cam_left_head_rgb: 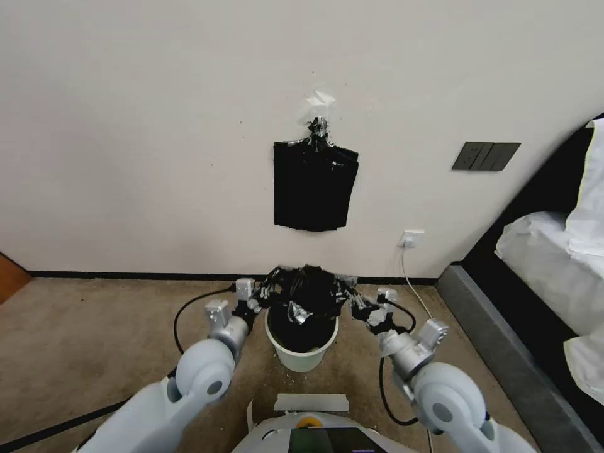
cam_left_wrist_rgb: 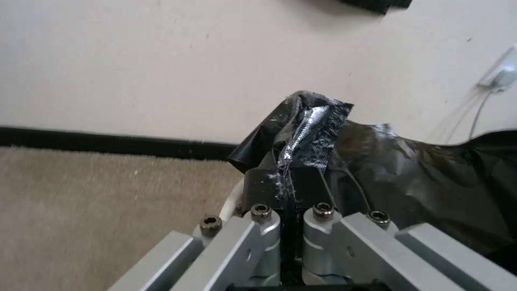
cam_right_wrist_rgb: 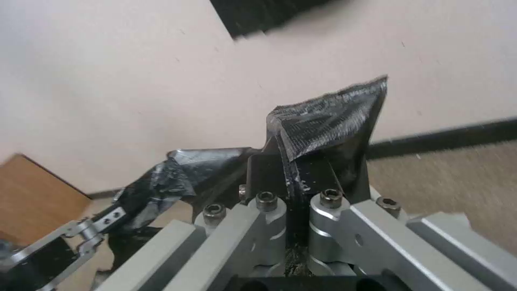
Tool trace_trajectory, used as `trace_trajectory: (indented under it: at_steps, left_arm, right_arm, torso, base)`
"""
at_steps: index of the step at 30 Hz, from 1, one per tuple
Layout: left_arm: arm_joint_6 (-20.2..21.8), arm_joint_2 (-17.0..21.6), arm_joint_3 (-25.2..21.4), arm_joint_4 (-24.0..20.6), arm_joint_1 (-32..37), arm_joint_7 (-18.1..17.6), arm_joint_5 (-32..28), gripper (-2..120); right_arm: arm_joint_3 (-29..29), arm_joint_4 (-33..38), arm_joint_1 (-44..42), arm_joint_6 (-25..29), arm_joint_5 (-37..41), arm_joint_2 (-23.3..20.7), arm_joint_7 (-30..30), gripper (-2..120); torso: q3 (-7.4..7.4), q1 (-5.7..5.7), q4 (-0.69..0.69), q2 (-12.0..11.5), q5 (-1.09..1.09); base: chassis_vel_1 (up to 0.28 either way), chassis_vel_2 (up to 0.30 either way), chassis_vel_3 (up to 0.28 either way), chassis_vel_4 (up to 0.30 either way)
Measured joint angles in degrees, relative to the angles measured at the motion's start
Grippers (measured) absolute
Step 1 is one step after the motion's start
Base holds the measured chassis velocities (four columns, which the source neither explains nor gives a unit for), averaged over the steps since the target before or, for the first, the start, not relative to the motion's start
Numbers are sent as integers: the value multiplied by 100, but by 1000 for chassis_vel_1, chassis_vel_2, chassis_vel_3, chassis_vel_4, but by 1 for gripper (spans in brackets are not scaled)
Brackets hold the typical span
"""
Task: Place a trash bag onto the trash bin.
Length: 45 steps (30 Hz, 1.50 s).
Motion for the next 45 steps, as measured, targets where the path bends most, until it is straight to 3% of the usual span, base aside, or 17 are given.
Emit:
trace_trajectory:
  at_steps: [4,10,21,28,45]
  left_arm:
    - [-40,-250,21,141,173,15,293,0]
    - [-85,-300,-42,184,334,13,434,0]
    - [-214,-566,-135,122,1106,58,1038,0]
    - [-214,-620,-164,69,1320,54,1170,0]
    - [-151,-880,-265,187,1716,6,1174,0]
  right_arm:
    - [-160,-310,-36,1,-256,95,126,0]
    - [-222,-484,-41,-16,-368,164,260,0]
    - [-438,-337,-351,-658,-804,412,1244,0]
    - [-511,-317,-421,-1006,-855,490,1503,0]
    - [-704,-851,-93,-1395,-420,696,1632,0]
  torso:
    - [0,0,-1,0,0]
    - [1,0,0,0,0]
    - [0,0,0,0,-1]
    - [0,0,0,0,-1]
    - [0,0,0,0,0]
  base:
    - [0,0,0,0]
    - [0,0,0,0]
    - [0,0,0,0]
    - [0,0,0,0]
    - [0,0,0,0]
